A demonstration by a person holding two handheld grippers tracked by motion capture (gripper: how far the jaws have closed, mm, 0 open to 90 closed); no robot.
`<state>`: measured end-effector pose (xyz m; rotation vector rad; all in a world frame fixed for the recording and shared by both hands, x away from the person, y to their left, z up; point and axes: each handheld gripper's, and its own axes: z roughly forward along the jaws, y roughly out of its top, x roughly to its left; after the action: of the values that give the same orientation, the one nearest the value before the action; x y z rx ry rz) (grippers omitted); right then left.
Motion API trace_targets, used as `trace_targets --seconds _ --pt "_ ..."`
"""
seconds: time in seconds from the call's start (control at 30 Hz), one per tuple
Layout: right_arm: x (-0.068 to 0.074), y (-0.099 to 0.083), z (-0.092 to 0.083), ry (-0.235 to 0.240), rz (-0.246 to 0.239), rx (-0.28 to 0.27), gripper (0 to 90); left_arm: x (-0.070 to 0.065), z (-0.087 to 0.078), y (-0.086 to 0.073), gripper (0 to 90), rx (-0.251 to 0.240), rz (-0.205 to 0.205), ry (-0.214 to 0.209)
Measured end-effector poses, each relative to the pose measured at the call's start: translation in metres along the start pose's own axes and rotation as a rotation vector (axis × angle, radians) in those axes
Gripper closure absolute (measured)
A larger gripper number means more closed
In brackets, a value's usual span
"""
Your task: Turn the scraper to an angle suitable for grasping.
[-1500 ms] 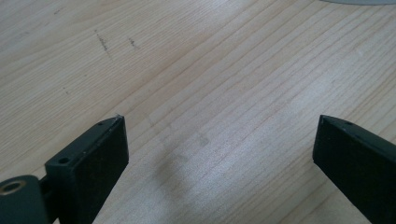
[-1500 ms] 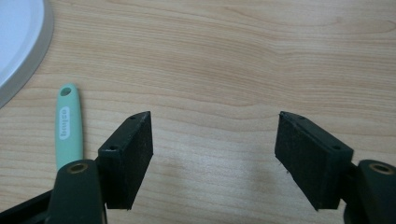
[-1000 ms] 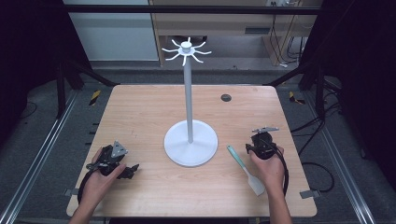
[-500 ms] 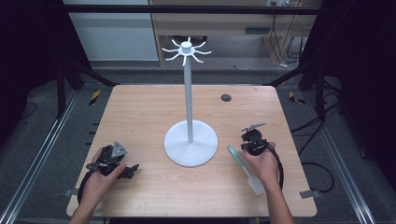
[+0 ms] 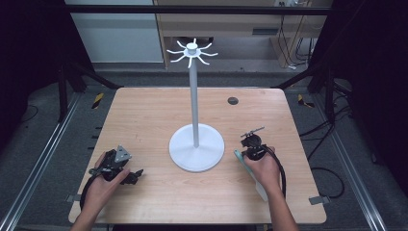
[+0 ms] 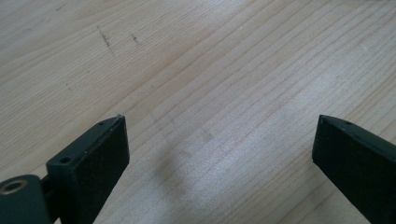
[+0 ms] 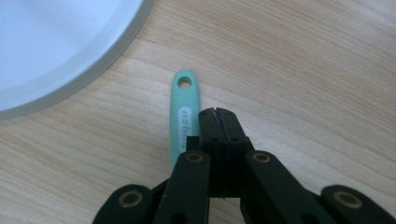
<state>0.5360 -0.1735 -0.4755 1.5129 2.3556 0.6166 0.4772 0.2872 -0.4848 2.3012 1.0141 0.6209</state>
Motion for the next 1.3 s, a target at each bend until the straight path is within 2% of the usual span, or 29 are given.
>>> trace_targets --seconds 0.17,0.2,0.33,0.47,0.57,0.63,0.73,0.77,0.87,0.97,1.03,1.23,1.3 --pt "0.001 0.0 -0.001 0.034 -0.003 0.002 90.0 0.0 0.0 0.0 3.6 0.002 0.002 -0.001" --pt "0.003 -0.001 -0.003 0.054 -0.021 0.006 90.0 -0.001 0.001 0.0 3.6 0.003 0.004 -0.002" --pt "0.007 -0.001 -0.005 0.077 -0.047 0.009 90.0 -0.001 0.001 0.0 3.6 0.003 0.006 -0.002" --pt "0.008 -0.001 -0.009 0.067 -0.061 -0.008 89.1 -0.001 0.001 0.0 3.6 0.003 0.007 -0.002" --pt "0.01 0.001 -0.012 0.063 -0.072 -0.009 83.7 -0.001 0.001 0.0 3.6 0.003 0.007 -0.002" --pt "0.011 0.005 -0.015 0.067 -0.079 -0.002 76.0 -0.001 0.001 0.0 3.6 0.003 0.008 -0.002" --pt "0.012 0.008 -0.016 0.074 -0.083 0.006 71.8 -0.001 0.001 0.0 3.6 0.003 0.009 -0.002" --pt "0.012 0.01 -0.016 0.077 -0.085 0.022 68.1 -0.002 0.001 0.0 3.6 0.004 0.01 -0.004" --pt "0.013 0.013 -0.014 0.088 -0.097 0.049 65.9 -0.002 0.001 0.001 3.6 0.004 0.012 -0.005" --pt "0.015 0.015 -0.011 0.089 -0.087 0.076 65.4 -0.002 0.001 0.001 3.6 0.006 0.014 -0.003" --pt "0.015 0.016 -0.009 0.082 -0.101 0.09 65.6 -0.002 0.001 0.001 3.6 0.006 0.015 -0.003" --pt "0.018 0.019 -0.003 0.076 -0.097 0.138 65.6 -0.003 0.001 0.001 3.6 0.008 0.015 -0.005" --pt "0.017 0.02 -0.002 0.072 -0.111 0.137 65.7 -0.003 0.002 0.001 3.6 0.011 0.019 -0.005"
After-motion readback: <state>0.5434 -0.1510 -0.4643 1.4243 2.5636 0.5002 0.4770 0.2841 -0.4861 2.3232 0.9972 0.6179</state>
